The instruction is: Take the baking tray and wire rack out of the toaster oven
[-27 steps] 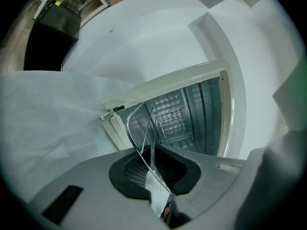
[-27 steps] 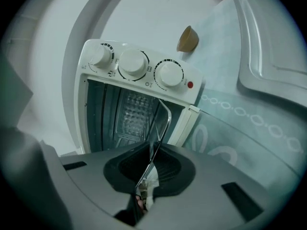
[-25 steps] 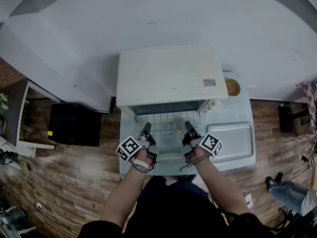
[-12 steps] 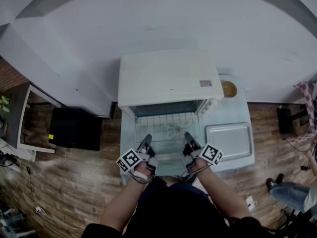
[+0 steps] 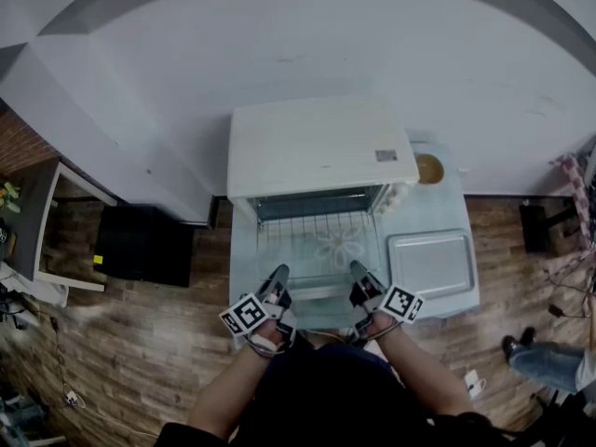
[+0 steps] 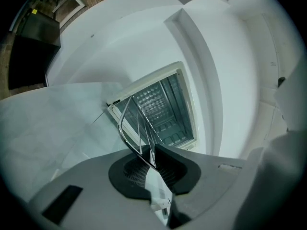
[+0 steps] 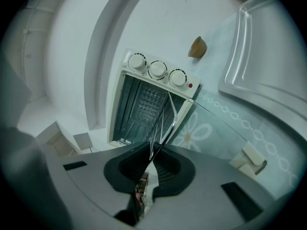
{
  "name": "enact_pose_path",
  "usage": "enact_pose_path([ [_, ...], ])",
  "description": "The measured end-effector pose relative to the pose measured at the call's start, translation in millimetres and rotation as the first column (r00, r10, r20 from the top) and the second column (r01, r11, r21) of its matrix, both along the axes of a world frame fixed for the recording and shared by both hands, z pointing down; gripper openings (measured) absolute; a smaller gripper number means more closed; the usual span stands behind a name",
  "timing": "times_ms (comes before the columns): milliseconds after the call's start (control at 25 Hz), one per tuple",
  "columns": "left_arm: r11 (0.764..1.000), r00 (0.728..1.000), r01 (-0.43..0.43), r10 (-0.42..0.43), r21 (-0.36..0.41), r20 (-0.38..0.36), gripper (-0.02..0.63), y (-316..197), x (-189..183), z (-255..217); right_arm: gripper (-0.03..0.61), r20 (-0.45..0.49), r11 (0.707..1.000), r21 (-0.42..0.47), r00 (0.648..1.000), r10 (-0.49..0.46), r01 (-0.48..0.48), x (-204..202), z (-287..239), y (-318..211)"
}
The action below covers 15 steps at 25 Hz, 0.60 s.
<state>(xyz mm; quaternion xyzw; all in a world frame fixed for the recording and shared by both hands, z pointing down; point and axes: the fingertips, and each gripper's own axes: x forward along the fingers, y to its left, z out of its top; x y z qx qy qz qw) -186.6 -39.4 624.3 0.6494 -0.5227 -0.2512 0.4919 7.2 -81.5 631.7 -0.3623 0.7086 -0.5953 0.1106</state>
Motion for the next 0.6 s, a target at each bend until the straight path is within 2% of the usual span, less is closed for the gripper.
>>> enact_pose_path([
  [40, 1.0, 1.0, -0.005, 0.005, 0.003, -0.004, 0.025, 3.7, 1.4, -0.4, 0.028, 0.014, 0.997, 0.071, 0.999, -0.029, 0.028, -3.1, -8.4, -0.3],
  [120, 1.0, 1.0, -0.017, 0.017, 0.009, -0.011, 0.025, 11.3, 5.1, -0.9, 0.028, 0.049, 0.961, 0.258, 0.992, -0.113, 0.097, -12.4, -32.1, -3.4],
  [160, 1.0, 1.0, -0.023, 0.023, 0.008, -0.012, 0.025, 15.3, 6.9, -0.5, 0.028, 0.056, 0.95, 0.293, 0.99, -0.132, 0.11, -13.6, -37.0, -1.8],
  [400, 0.999, 0.998, -0.053, 0.052, -0.007, -0.035, 0.025, 44.7, 18.9, 0.9, 0.028, 0.054, 0.958, 0.259, 0.988, -0.143, 0.124, -5.4, -35.0, 22.2],
  [520, 0.997, 0.995, -0.071, 0.072, 0.012, -0.068, 0.024, 56.8, 31.1, -4.7, 0.028, 0.024, 0.96, 0.24, 0.988, -0.155, 0.145, 4.2, -33.3, 35.0],
  [600, 0.995, 0.993, -0.094, 0.095, 0.027, -0.064, 0.023, 62.7, 39.8, -10.0, 0.028, -0.001, 0.962, 0.228, 0.988, -0.154, 0.15, 14.5, -32.1, 43.8],
])
